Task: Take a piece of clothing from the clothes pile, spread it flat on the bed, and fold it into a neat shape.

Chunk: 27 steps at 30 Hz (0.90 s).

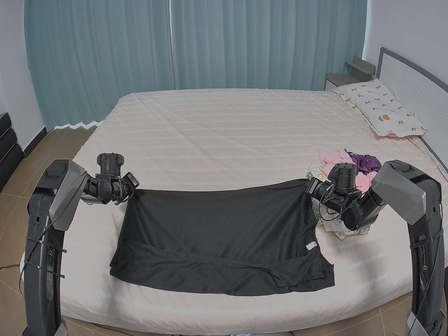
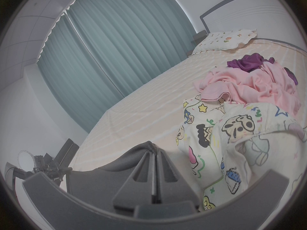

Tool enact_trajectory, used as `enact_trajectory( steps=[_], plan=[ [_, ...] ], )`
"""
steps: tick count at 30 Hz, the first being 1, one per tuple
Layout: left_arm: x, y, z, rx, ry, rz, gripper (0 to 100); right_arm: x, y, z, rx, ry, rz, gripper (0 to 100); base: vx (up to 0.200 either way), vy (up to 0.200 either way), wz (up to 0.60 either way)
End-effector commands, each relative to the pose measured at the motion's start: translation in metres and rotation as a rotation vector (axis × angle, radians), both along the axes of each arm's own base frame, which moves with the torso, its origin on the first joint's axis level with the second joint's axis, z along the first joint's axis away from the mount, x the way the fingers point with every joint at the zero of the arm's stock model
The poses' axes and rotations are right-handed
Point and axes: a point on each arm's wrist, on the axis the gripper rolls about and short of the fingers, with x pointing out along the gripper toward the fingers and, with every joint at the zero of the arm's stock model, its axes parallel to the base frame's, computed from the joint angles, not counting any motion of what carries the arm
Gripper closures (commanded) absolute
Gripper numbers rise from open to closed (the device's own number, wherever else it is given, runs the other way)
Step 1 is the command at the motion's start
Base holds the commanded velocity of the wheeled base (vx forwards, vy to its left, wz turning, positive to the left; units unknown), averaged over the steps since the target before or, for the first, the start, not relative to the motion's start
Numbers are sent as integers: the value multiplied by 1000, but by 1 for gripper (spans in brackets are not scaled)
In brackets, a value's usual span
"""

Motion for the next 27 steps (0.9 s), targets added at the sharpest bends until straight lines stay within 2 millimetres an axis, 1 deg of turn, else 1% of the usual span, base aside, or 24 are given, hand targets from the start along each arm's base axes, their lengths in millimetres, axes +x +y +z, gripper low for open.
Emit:
enact_trajectory(
  steps=[1,4,10,13,14,17,22,24,27],
  plan=[
    [-6,6,17,-1,-13,13,100,0,0,-1,-1,2,1,100,0,0,0],
    [-13,9,19,-6,2,7,100,0,0,-3,-1,2,1,100,0,0,0],
    [-19,10,25,8,3,-2,100,-2,1,0,-2,2,5,100,0,0,0],
    [-25,13,31,13,4,-1,100,-8,0,12,1,-7,9,100,0,0,0],
    [-25,13,31,13,4,-1,100,-8,0,12,1,-7,9,100,0,0,0],
    [-32,12,29,24,28,-8,100,-16,0,14,-3,-8,18,100,0,0,0],
    [-40,12,27,30,12,-12,100,-28,-2,12,-8,4,24,100,0,0,0],
    [-47,13,21,51,19,-26,100,-35,-3,12,-7,18,37,100,0,0,0],
    [-57,14,19,67,25,-35,100,-46,-4,14,1,21,56,100,0,0,0]
  ],
)
